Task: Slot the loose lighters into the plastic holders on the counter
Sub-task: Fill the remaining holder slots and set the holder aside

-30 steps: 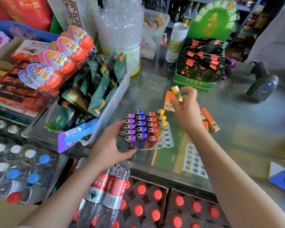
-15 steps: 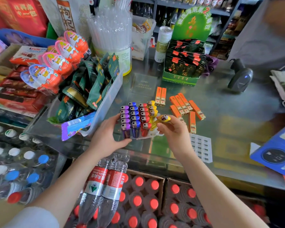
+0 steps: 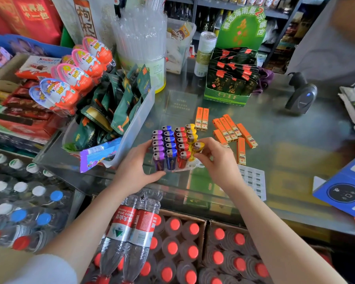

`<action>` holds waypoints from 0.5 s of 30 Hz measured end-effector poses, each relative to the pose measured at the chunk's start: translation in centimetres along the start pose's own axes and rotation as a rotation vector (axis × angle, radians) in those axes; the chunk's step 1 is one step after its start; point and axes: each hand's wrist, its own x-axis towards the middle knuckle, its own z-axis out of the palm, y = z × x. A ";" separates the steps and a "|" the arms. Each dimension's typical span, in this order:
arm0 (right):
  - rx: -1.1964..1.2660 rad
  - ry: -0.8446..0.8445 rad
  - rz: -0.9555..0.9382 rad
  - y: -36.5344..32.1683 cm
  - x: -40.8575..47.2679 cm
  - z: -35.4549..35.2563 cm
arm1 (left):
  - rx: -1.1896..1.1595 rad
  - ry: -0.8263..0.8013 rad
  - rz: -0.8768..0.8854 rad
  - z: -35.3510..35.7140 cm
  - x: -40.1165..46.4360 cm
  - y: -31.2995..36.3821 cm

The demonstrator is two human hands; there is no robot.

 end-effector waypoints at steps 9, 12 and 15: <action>-0.167 -0.126 -0.165 0.4 1.1 -0.6 | 0.025 0.020 -0.002 0.1 -0.1 0.1; -0.191 -0.171 -0.169 0.5 1.5 -0.8 | 0.030 0.022 0.001 0.1 -0.1 0.2; -0.123 -0.143 -0.054 0.7 1.6 -0.6 | 0.031 0.020 -0.007 0.1 -0.2 0.3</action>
